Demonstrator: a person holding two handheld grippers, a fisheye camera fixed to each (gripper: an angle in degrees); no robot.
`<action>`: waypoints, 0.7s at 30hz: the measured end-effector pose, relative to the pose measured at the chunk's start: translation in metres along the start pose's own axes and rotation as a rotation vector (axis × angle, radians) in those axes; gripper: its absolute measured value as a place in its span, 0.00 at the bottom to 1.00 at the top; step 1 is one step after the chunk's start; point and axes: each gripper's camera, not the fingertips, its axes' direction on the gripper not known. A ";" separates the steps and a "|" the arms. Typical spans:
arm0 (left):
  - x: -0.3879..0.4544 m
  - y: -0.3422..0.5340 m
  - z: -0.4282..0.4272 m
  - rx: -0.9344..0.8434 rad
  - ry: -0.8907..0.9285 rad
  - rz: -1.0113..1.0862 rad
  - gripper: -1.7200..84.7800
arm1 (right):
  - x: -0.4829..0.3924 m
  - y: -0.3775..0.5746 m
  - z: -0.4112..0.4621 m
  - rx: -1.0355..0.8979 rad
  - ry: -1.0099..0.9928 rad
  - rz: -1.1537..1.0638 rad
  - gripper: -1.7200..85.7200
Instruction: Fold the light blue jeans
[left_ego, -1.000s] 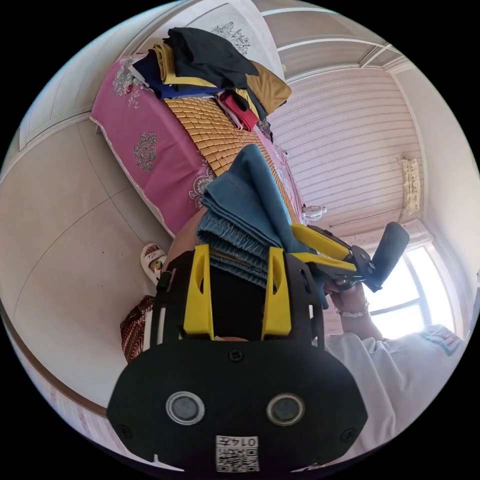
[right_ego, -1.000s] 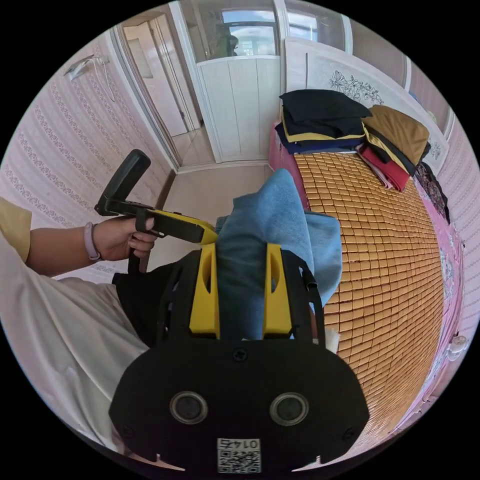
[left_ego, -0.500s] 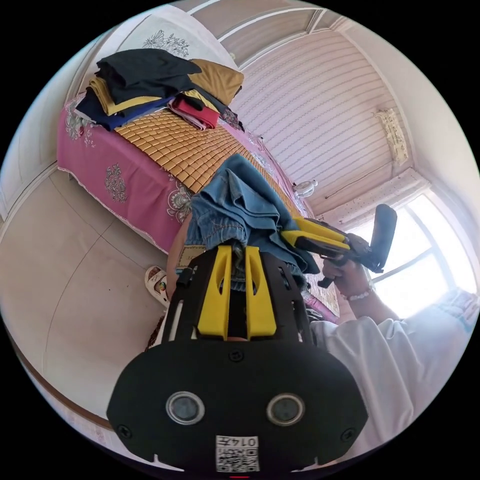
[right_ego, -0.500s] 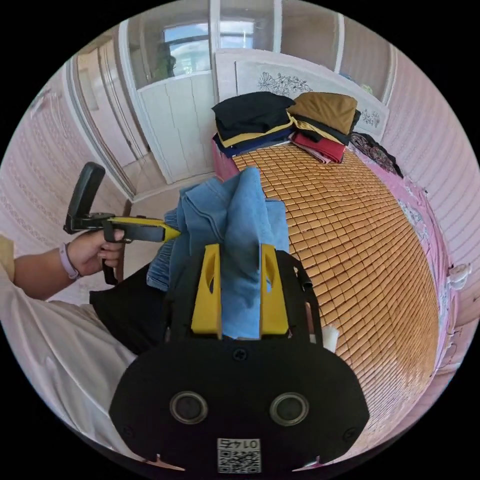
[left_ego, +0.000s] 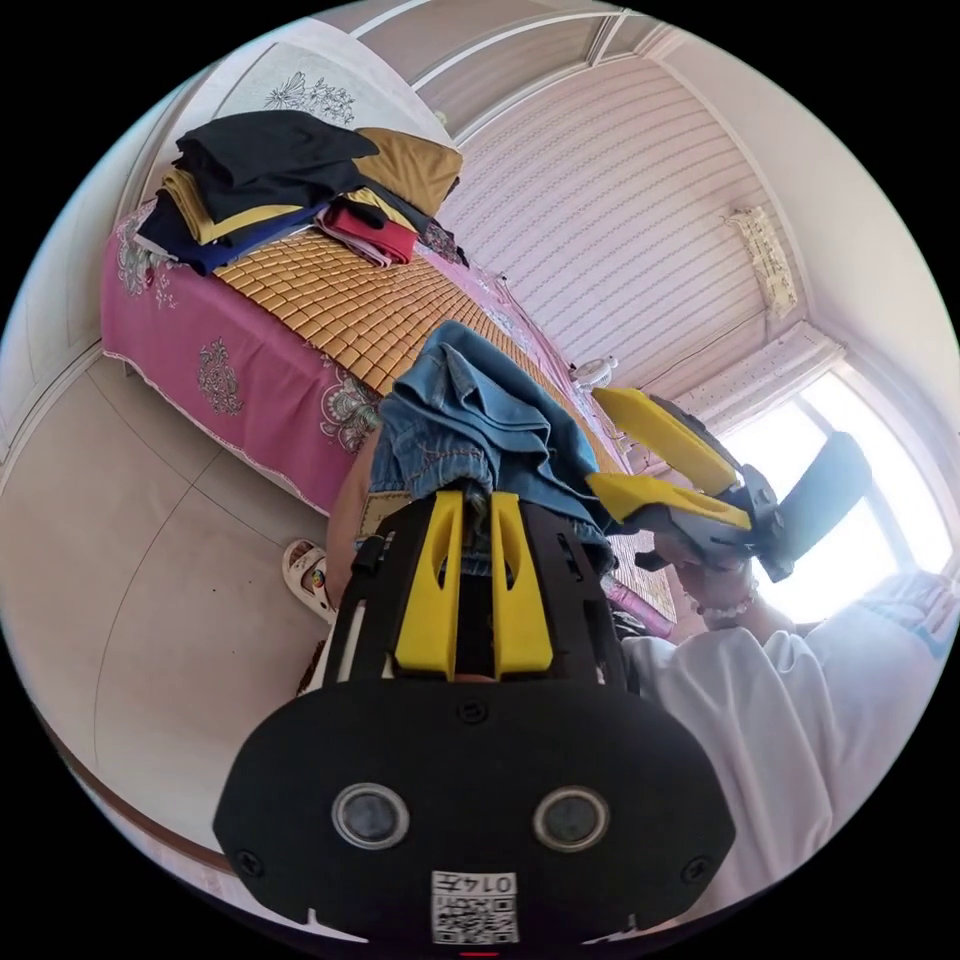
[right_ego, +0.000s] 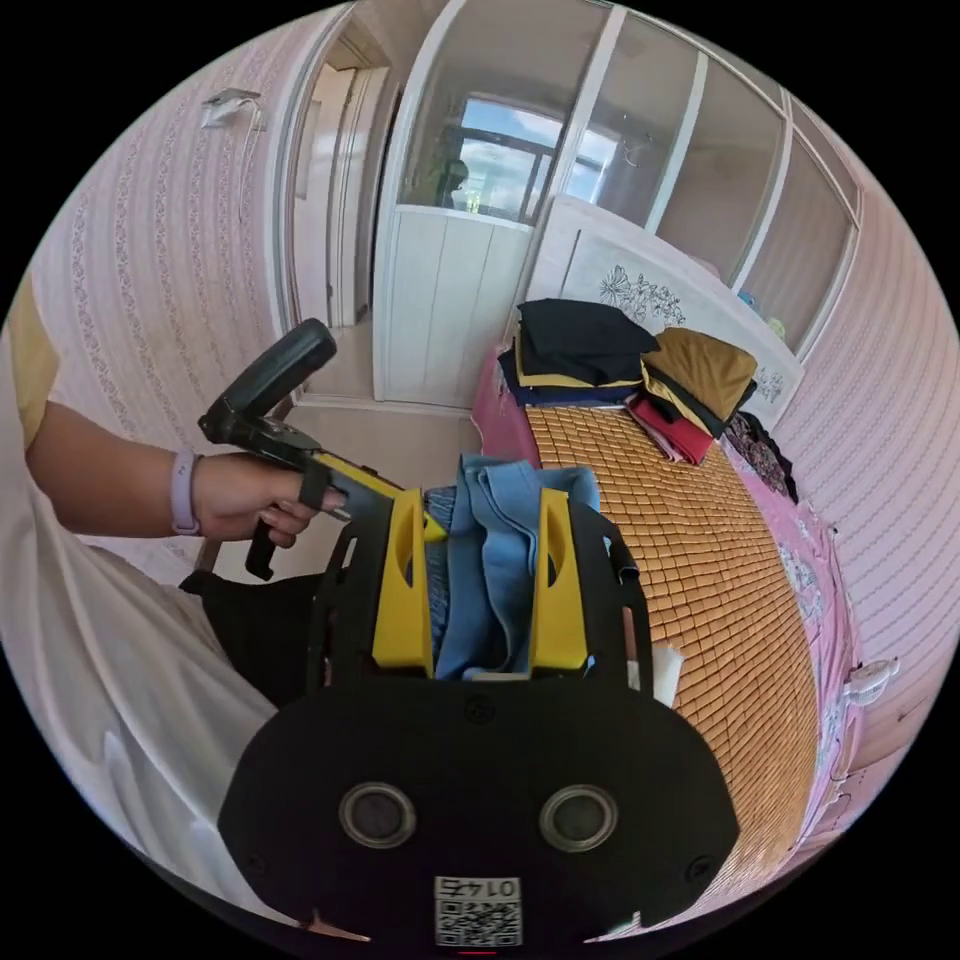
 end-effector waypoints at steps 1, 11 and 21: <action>0.001 0.001 0.000 0.001 0.002 0.004 0.08 | 0.000 0.002 0.009 -0.025 0.018 0.004 0.20; 0.022 -0.002 -0.002 -0.031 -0.070 0.092 0.07 | 0.044 0.088 0.091 -0.204 -0.117 0.226 0.06; 0.033 -0.058 -0.058 0.087 -0.087 0.151 0.02 | 0.129 0.224 -0.008 0.090 -0.059 0.602 0.05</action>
